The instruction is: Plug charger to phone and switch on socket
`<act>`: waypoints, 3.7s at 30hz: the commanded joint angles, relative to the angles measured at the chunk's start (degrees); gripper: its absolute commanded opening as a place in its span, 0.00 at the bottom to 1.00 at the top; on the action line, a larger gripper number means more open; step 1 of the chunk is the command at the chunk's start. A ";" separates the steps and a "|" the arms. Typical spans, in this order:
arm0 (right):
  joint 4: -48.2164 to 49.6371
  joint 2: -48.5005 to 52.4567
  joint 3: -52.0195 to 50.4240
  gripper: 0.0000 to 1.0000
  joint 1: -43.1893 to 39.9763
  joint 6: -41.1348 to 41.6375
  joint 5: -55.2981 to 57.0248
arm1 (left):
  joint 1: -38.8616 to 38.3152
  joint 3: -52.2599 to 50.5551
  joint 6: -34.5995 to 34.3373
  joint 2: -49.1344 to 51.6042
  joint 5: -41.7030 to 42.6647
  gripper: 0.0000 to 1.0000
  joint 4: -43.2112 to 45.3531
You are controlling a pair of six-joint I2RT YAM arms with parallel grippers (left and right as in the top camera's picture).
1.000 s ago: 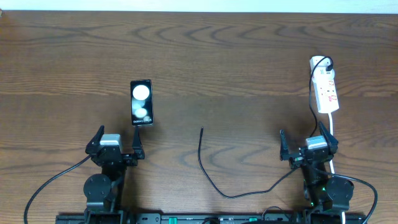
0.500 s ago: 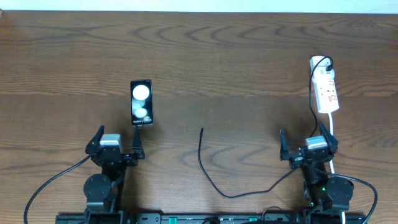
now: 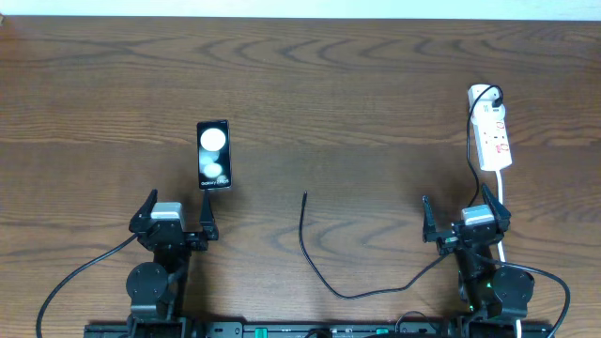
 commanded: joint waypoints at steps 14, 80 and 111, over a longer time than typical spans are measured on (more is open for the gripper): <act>-0.35 -0.39 -0.07 0.99 0.28 -0.15 0.46 | 0.17 -0.87 2.71 -0.37 -1.57 0.92 -2.19; -0.37 -0.37 -0.07 0.99 0.28 -0.15 0.46 | 0.17 80.72 1.88 74.64 -0.04 0.92 -51.21; -0.35 -0.33 -0.07 0.99 0.28 -0.15 0.46 | 0.17 89.88 -2.12 105.72 5.97 0.97 -59.45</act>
